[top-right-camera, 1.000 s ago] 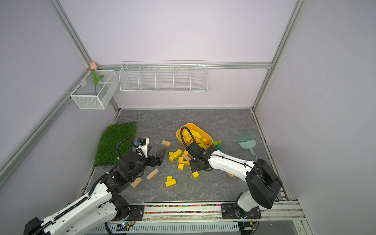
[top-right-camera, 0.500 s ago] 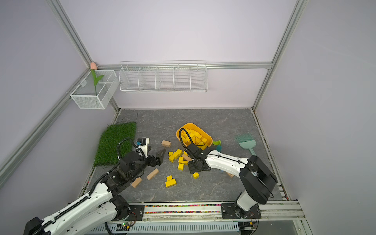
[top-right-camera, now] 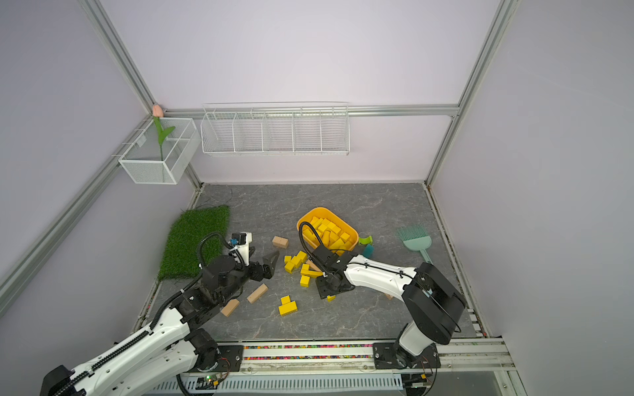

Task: Pick out the yellow building blocks
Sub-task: Pick up the building block from the center of the board.

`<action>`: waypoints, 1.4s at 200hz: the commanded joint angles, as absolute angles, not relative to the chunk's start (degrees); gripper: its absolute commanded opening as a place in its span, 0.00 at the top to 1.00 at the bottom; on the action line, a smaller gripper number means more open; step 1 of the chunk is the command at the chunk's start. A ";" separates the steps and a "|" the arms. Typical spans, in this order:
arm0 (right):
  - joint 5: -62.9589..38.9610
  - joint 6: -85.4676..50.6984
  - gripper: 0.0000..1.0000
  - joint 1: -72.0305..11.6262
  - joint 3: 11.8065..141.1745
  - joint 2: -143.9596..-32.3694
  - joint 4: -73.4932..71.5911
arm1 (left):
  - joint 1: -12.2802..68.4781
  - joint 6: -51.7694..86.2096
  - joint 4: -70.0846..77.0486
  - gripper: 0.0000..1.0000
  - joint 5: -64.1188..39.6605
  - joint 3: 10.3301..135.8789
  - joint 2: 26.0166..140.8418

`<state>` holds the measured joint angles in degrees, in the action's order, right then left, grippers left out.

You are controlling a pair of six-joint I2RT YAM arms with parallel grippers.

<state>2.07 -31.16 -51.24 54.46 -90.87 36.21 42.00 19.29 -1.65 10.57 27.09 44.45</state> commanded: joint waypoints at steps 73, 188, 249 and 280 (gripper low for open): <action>3.34 -32.08 0.63 -52.01 54.66 -93.87 37.85 | 41.57 20.05 -1.58 0.00 11.07 27.69 43.93; 5.00 -30.99 0.76 -51.56 56.71 -90.46 39.53 | 41.56 20.04 -1.51 0.00 10.99 27.84 44.39; 4.27 -27.71 0.76 -47.38 64.91 -90.24 43.18 | 41.48 20.05 -1.49 0.00 10.85 27.60 43.93; 2.33 -26.06 0.76 -43.39 68.77 -90.09 45.07 | 41.48 20.22 -1.42 0.00 11.03 27.25 43.54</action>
<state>3.49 -28.34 -46.17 65.89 -91.50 41.58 41.82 19.29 -1.63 10.66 27.09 44.45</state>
